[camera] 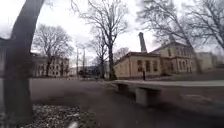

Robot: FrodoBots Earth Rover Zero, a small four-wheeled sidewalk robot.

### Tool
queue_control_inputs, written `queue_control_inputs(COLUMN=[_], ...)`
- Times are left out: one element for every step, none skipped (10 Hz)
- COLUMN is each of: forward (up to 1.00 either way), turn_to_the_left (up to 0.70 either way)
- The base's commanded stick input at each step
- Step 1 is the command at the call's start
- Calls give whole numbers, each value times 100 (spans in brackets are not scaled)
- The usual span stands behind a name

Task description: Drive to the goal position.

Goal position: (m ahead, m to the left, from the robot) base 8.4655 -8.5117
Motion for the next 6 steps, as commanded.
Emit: queue_control_inputs(forward=[70,70,70,70,70,70], turn_to_the_left=[0,-11,-34,-35,-26,-1])
